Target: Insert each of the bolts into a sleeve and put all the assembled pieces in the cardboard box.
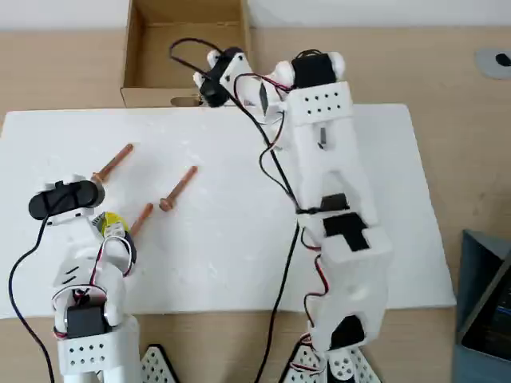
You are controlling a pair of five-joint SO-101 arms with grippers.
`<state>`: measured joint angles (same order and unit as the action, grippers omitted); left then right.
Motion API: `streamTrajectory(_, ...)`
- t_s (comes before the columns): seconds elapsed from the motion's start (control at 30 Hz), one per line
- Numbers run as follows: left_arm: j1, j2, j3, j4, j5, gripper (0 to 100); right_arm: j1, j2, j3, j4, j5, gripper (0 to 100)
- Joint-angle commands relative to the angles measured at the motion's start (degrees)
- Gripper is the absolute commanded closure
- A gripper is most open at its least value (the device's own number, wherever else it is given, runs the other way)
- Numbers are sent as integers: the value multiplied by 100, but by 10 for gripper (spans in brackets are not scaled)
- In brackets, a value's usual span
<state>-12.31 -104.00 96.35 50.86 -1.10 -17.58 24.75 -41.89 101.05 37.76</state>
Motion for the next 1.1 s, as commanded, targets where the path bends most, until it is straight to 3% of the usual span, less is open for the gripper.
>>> streamTrajectory(0.0, 0, -31, 70, 18, -44, 998, 75, -840, -233, 132, -325, 988)
streamTrajectory(0.33, -53, -4, -70, 88, -53, 998, 198, -3512, 2202, 114, -976, 988)
streamTrajectory(0.53, -9, 4, -941, 905, -79, 998, 831, -5174, 4277, -44, -1257, 988)
streamTrajectory(0.67, 0, 4, -1354, 1327, -545, 998, 1297, -6088, 5455, -264, -1415, 988)
streamTrajectory(0.9, -9, 92, -1978, 1732, -677, 998, 1842, -7407, 6554, -466, -2180, 988)
streamTrajectory(1.07, 0, 1121, -2646, 1723, -791, 998, 2264, -8013, 7257, -730, -2593, 988)
